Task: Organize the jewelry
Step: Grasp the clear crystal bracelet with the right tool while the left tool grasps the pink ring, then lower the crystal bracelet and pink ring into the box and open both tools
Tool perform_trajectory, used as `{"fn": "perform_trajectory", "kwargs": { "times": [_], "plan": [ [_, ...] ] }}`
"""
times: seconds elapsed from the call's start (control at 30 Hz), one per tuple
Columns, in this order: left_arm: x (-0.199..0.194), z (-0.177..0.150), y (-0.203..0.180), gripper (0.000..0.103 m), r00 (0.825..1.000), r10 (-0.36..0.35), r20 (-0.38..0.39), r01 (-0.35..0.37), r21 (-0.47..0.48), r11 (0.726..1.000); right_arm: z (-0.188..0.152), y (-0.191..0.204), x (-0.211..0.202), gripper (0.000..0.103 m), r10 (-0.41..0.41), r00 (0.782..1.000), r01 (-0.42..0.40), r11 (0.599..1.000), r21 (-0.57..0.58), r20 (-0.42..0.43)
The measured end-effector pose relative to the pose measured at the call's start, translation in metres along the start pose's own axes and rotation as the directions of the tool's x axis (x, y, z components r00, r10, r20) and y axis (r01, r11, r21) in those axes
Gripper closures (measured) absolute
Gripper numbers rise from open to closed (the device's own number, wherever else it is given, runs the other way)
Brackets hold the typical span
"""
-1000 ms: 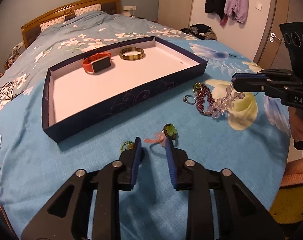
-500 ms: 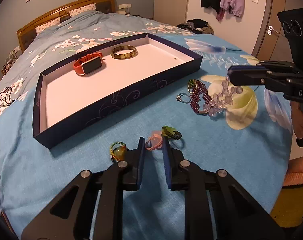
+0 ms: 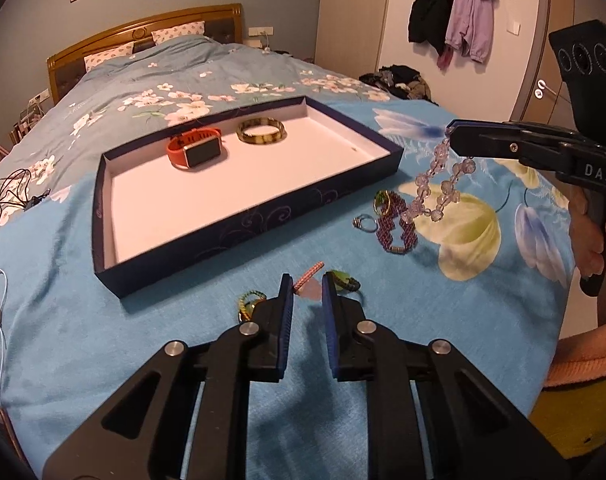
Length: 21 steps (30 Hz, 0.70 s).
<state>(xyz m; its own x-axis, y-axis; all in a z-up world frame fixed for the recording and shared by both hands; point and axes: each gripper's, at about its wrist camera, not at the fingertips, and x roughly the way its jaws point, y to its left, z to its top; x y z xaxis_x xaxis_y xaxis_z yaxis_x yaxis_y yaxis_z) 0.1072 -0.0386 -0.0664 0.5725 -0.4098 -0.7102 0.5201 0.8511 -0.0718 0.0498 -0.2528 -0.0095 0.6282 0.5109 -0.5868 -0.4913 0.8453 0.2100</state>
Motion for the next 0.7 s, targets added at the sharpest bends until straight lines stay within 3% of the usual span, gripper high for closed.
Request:
{"fn": "perform_trajectory", "kwargs": {
  "times": [0.7],
  "plan": [
    [-0.021,0.040,0.020,0.088,0.992,0.054,0.115,-0.052,-0.028,0.998,0.047,-0.013,0.010,0.095,-0.024,0.998,0.026,0.999,-0.030,0.065]
  ]
}}
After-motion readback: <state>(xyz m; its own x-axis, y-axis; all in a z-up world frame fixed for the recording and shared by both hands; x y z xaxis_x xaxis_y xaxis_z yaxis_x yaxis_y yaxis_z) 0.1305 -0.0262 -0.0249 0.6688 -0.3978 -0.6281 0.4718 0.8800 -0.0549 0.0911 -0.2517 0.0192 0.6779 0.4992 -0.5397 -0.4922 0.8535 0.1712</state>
